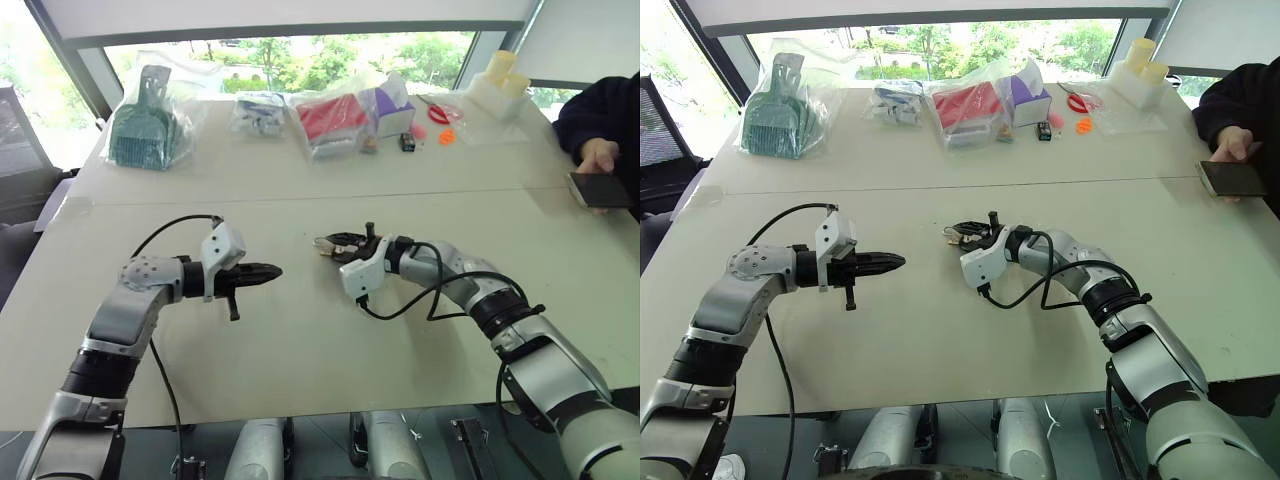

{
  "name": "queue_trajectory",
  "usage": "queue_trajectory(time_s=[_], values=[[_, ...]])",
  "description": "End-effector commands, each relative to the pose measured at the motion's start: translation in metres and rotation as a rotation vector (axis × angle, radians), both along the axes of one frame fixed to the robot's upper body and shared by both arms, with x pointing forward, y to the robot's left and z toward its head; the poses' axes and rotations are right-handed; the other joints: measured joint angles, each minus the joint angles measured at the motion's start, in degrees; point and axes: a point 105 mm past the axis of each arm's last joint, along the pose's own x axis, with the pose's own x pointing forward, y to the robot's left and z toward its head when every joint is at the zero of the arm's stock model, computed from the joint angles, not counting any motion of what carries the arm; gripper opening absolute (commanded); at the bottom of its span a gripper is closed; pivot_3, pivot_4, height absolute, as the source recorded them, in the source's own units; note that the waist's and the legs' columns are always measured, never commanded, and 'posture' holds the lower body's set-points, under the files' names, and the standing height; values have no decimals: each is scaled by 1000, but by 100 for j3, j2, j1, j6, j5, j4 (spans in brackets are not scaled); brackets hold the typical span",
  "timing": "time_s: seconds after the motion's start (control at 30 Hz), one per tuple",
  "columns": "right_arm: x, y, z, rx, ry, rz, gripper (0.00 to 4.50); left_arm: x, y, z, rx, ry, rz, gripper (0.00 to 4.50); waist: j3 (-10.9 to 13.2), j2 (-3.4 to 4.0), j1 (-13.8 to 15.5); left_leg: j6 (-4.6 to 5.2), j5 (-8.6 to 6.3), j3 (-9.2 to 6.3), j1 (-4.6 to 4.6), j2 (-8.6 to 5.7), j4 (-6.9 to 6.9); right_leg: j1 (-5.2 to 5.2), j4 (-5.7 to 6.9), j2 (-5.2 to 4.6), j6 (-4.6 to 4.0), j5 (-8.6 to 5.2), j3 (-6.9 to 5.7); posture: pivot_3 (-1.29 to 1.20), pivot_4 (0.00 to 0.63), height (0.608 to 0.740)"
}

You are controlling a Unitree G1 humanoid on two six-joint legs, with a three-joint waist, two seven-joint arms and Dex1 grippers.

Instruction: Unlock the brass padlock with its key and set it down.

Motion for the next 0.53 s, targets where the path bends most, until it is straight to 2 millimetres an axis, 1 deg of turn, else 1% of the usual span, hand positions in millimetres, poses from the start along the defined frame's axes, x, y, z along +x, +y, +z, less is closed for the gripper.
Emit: queue_trajectory(time_s=[0.03,0.07,0.13,0.2,0.3,0.4,0.53], values=[[-7,-2,6,-17,0,31,3975,-3,0,10,3,-41,-22,0,0,1,-2,0,0,0,2,0,0,1,0,0,0,0,0,0,150,740],[-9,-6,7,-28,13,28,4478,-3,0,11,1,-41,-23,0,0,1,2,0,0,0,4,0,-1,2,0,0,0,0,0,0,150,740],[-14,-17,8,-37,65,9,4478,-2,0,13,-3,-44,-21,0,-1,0,24,0,0,-2,4,0,-1,5,-2,0,0,0,0,0,150,740],[-18,-28,13,6,153,-42,4478,-1,1,14,1,-54,-12,0,-1,0,40,1,-1,-2,6,-1,-1,11,-6,-2,0,0,-1,0,150,740],[-25,-45,15,113,378,-154,4478,1,4,15,0,-68,15,0,-1,0,41,3,-2,-2,14,0,0,21,-9,-3,1,0,-1,0,150,740],[-37,-52,21,261,612,-224,4478,0,6,14,3,-77,24,0,-1,0,41,5,-3,-4,32,5,0,36,-7,-3,0,0,-2,0,150,740],[-46,-56,36,416,805,-295,4478,2,7,18,-8,-100,48,0,0,1,29,5,-4,-2,40,20,0,38,-3,-3,-1,0,-2,0,150,740]])
